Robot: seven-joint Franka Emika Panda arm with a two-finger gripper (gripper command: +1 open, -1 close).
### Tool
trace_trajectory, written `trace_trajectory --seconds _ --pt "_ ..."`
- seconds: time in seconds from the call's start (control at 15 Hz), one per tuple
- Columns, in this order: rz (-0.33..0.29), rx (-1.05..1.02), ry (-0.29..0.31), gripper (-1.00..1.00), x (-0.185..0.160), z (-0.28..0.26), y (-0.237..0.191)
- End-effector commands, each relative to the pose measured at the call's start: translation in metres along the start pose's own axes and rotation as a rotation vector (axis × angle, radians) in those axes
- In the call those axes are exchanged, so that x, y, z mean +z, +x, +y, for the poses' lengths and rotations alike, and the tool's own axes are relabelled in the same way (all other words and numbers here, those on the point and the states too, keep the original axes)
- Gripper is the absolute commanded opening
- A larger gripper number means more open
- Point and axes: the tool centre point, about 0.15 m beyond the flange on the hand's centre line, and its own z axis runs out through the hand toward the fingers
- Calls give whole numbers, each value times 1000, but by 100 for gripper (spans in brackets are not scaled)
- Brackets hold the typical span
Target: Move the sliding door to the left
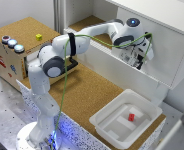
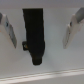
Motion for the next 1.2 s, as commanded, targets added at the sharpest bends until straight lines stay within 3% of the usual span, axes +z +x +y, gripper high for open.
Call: trace_trajectory --seconds 0.0,0.33,0.4,1.13 --pt "-81 -48 138 100 -15 9 25" --pt "-66 -71 134 100 -14 4 26" --pt "-65 -75 134 -100 -14 2 26" --pt "-80 -87 129 -100 -6 -10 24"
